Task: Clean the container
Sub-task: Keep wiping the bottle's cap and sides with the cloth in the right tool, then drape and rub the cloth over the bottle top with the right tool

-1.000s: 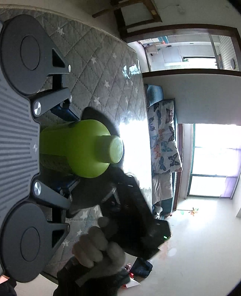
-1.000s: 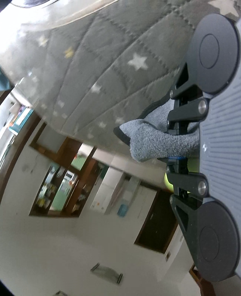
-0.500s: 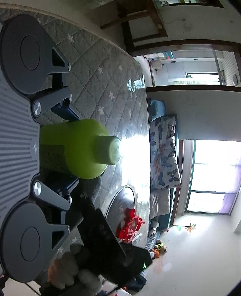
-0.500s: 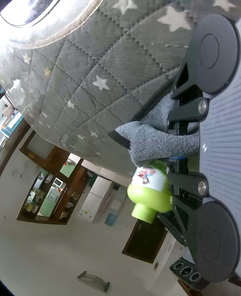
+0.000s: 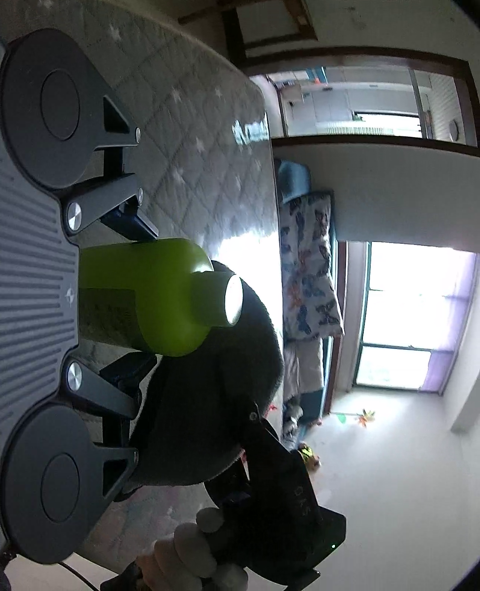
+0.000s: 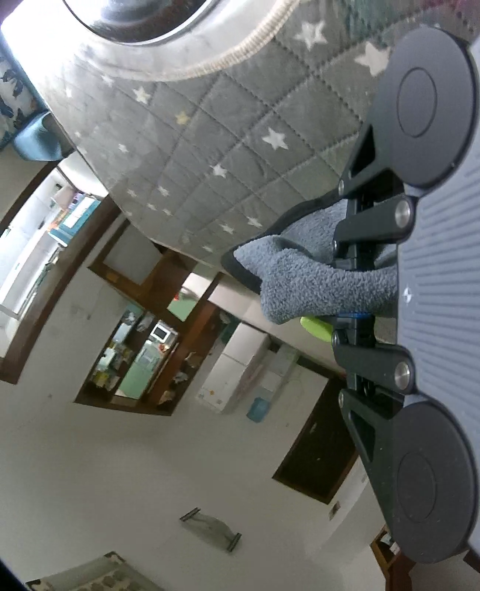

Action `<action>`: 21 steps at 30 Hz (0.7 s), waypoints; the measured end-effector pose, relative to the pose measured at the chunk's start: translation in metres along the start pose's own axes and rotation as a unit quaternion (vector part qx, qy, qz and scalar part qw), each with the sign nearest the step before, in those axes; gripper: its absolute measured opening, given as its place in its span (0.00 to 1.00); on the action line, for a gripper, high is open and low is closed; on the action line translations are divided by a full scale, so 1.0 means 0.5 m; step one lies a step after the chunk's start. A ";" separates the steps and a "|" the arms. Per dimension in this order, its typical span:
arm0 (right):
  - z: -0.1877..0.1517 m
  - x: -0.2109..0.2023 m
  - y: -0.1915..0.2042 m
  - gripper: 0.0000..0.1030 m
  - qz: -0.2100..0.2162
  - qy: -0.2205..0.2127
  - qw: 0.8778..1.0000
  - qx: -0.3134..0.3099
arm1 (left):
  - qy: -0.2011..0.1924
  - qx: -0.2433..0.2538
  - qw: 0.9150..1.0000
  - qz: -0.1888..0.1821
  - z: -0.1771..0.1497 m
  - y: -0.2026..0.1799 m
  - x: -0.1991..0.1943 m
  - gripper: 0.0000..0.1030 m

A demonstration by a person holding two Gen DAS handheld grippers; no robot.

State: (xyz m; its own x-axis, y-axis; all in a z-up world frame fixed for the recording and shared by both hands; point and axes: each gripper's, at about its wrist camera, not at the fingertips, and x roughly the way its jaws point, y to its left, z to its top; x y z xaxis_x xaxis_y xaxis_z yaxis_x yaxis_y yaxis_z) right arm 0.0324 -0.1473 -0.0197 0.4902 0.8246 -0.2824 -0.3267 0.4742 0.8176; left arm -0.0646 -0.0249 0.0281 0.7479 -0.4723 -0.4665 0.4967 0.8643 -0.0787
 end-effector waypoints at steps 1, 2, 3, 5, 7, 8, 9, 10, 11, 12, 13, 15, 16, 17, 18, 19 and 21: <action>0.003 -0.006 -0.002 0.15 -0.002 -0.004 1.000 0.004 | -0.002 0.002 1.000 -0.007 0.001 -0.001 0.006 0.67; 0.005 -0.011 -0.008 0.15 -0.004 -0.006 1.000 0.009 | -0.002 0.007 1.000 -0.012 0.001 -0.003 0.010 0.67; 0.006 -0.015 -0.014 0.15 -0.005 -0.008 1.000 0.013 | -0.002 0.013 1.000 -0.015 0.001 -0.007 0.014 0.67; 0.009 -0.011 -0.022 0.15 -0.007 -0.010 1.000 0.018 | 0.000 0.025 1.000 -0.016 0.001 -0.010 0.017 0.67; 0.020 0.000 -0.033 0.15 -0.005 -0.011 1.000 0.025 | 0.002 0.037 0.999 -0.017 0.002 -0.014 0.019 0.67; 0.026 0.005 -0.040 0.15 -0.004 -0.010 1.000 0.029 | 0.003 0.041 0.999 -0.018 0.002 -0.014 0.020 0.67; 0.031 0.016 -0.047 0.15 -0.005 -0.008 0.999 0.032 | 0.004 0.040 0.999 -0.019 0.001 -0.013 0.019 0.67; 0.036 0.029 -0.053 0.15 -0.005 -0.005 0.999 0.036 | 0.005 0.039 0.999 -0.020 0.000 -0.012 0.018 0.67; 0.041 0.038 -0.061 0.15 -0.006 -0.002 0.999 0.037 | 0.005 0.038 0.999 -0.021 0.000 -0.012 0.018 0.67; 0.043 0.045 -0.066 0.15 -0.005 -0.002 0.999 0.039 | 0.006 0.038 0.999 -0.021 0.001 -0.012 0.018 0.67; 0.047 0.054 -0.077 0.15 0.000 -0.002 0.999 0.052 | 0.006 0.038 0.999 -0.021 0.001 -0.013 0.018 0.67; 0.049 0.069 -0.101 0.15 0.011 0.000 0.997 0.076 | 0.005 0.038 0.999 -0.021 0.000 -0.015 0.017 0.67; 0.048 0.077 -0.109 0.15 0.005 0.003 0.997 0.081 | 0.005 0.038 0.999 -0.022 0.000 -0.016 0.016 0.67; 0.045 0.085 -0.118 0.15 -0.002 0.007 0.996 0.085 | 0.005 0.038 0.999 -0.022 0.000 -0.017 0.016 0.67; 0.043 0.093 -0.128 0.15 -0.010 0.012 0.996 0.088 | 0.005 0.039 0.999 -0.022 0.000 -0.018 0.015 0.67; 0.039 0.101 -0.140 0.15 -0.015 0.017 0.995 0.093 | 0.005 0.039 0.999 -0.022 -0.001 -0.019 0.014 0.67; 0.032 0.110 -0.162 0.15 -0.021 0.024 0.994 0.107 | 0.005 0.038 0.999 -0.022 -0.002 -0.019 0.012 0.67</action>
State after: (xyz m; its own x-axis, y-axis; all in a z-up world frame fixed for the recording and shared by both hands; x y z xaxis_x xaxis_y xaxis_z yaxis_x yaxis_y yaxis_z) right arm 0.0988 -0.1455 -0.0933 0.4593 0.8212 -0.3386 -0.1254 0.4373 0.8905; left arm -0.0651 -0.0358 0.0253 0.7206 -0.5072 -0.4727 0.5613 0.8270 -0.0317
